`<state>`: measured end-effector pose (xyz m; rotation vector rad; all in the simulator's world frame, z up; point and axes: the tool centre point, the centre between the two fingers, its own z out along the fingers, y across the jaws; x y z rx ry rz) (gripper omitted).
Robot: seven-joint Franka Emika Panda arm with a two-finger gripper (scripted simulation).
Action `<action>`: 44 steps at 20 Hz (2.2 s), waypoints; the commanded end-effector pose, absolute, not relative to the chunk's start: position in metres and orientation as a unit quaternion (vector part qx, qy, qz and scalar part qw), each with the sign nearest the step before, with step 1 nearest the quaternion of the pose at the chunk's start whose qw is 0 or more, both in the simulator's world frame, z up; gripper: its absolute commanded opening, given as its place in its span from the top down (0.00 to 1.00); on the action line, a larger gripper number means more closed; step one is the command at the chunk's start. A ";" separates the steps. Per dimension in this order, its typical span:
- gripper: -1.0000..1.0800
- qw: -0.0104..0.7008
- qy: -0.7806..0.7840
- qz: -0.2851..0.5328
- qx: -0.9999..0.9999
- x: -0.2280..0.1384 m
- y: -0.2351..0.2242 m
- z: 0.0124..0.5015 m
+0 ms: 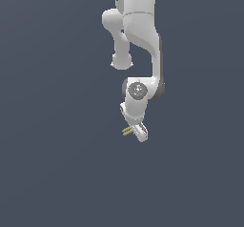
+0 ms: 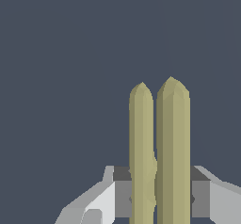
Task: Pick up the object and move it to a goal position.
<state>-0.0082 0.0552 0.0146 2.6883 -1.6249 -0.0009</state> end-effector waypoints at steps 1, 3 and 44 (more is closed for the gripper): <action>1.00 0.000 -0.517 0.000 0.856 -0.008 0.055 0.015; 1.00 0.000 -0.517 0.000 0.856 -0.008 0.055 0.015; 1.00 0.000 -0.517 0.000 0.856 0.046 -0.163 0.261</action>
